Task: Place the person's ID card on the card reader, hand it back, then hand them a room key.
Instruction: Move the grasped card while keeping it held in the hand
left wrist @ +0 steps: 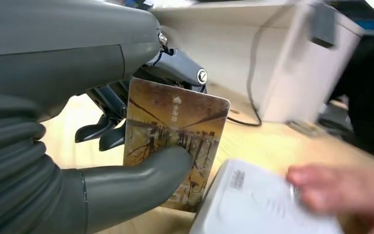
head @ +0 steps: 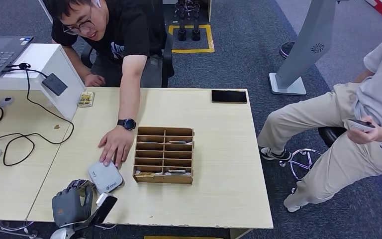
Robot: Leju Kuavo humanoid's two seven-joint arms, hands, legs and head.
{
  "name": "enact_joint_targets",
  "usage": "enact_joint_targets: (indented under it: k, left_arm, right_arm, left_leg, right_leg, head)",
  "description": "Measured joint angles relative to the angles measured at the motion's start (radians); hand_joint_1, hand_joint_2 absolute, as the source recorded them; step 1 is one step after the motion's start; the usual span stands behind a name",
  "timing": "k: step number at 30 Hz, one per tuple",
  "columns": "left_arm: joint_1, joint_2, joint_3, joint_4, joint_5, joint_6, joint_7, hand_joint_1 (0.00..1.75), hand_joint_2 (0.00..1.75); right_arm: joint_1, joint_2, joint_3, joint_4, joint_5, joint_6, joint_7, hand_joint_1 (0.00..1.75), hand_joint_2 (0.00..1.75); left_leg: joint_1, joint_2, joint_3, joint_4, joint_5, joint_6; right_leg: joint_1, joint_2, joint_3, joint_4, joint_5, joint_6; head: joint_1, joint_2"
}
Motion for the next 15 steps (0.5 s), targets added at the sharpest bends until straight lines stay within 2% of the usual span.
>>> enact_joint_targets:
  k: [2, 4, 6, 10, 15]
  left_arm:
    - [-0.016, -0.031, 0.020, 0.006, 0.200, -0.001, -0.043, 1.75, 1.75]
    - [-0.023, -0.043, -0.017, -0.014, 0.421, -0.002, -0.012, 1.75, 1.75]
    - [-0.028, -0.040, -0.090, -0.064, 0.588, -0.002, 0.043, 1.75, 1.75]
    - [-0.048, -0.032, -0.241, -0.171, 0.715, -0.002, 0.084, 1.75, 1.75]
    - [-0.069, -0.027, -0.333, -0.233, 0.812, -0.003, 0.051, 1.75, 1.75]
  right_arm:
    - [0.000, 0.001, 0.000, -0.001, 0.002, -0.003, 0.000, 0.00, 1.75]
    - [0.000, 0.005, 0.000, -0.003, 0.005, -0.006, 0.000, 0.00, 1.75]
    - [0.001, 0.009, -0.002, -0.007, 0.009, -0.009, 0.000, 0.00, 1.75]
    - [0.000, 0.015, -0.004, -0.012, 0.016, -0.014, 0.000, 0.00, 1.75]
    - [0.001, 0.017, -0.004, -0.014, 0.018, -0.018, 0.000, 0.00, 1.75]
  left_leg:
    - [0.000, 0.000, 0.000, 0.000, 0.000, 0.000]
    - [0.000, 0.001, 0.000, 0.001, 0.000, 0.000]
    - [0.000, 0.001, 0.000, 0.001, 0.000, 0.000]
    - [0.000, 0.002, -0.001, 0.001, 0.000, 0.000]
    - [0.000, 0.003, -0.001, 0.001, 0.000, 0.000]
  right_leg:
    - [0.000, 0.000, 0.000, 0.000, 0.001, 0.000]
    - [0.000, 0.001, -0.001, 0.000, 0.001, 0.001]
    - [0.000, 0.001, -0.001, 0.000, 0.001, 0.001]
    - [0.000, 0.002, 0.000, 0.000, 0.002, 0.000]
    - [0.000, 0.004, 0.000, 0.000, 0.002, 0.000]
  head:
    - [0.000, 0.000]
    - [0.000, 0.000]
    - [0.000, 0.000]
    - [0.000, 0.000]
    - [0.000, 0.000]
